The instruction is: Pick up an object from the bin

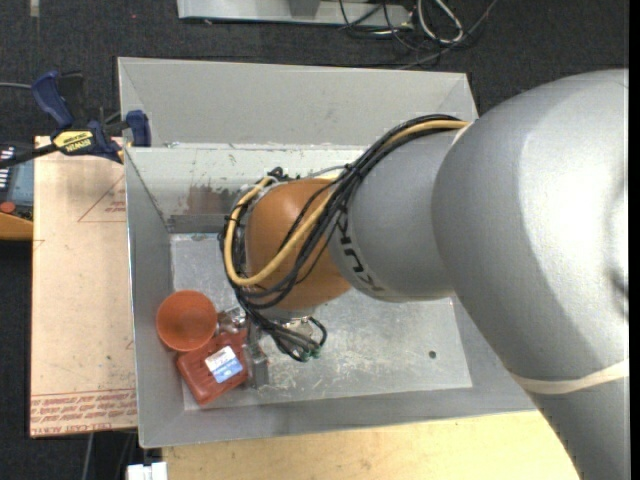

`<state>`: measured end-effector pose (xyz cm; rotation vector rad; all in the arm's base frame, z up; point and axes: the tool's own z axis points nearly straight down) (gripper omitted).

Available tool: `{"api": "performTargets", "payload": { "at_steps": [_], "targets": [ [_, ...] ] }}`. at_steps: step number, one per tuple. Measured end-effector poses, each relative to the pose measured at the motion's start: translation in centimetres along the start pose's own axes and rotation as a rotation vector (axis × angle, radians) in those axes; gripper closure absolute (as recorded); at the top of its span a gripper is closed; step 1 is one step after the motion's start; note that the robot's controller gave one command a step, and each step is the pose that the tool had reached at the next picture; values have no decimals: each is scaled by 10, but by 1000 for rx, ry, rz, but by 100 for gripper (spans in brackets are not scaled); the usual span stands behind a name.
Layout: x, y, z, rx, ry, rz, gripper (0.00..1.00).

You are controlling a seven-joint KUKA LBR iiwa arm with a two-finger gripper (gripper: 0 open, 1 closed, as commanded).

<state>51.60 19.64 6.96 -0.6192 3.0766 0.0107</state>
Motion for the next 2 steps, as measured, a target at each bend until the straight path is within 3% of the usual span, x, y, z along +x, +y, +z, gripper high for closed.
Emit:
{"api": "performTargets", "payload": {
  "at_steps": [2],
  "targets": [
    [3,1,0,1,0,-15,100]
  ]
}}
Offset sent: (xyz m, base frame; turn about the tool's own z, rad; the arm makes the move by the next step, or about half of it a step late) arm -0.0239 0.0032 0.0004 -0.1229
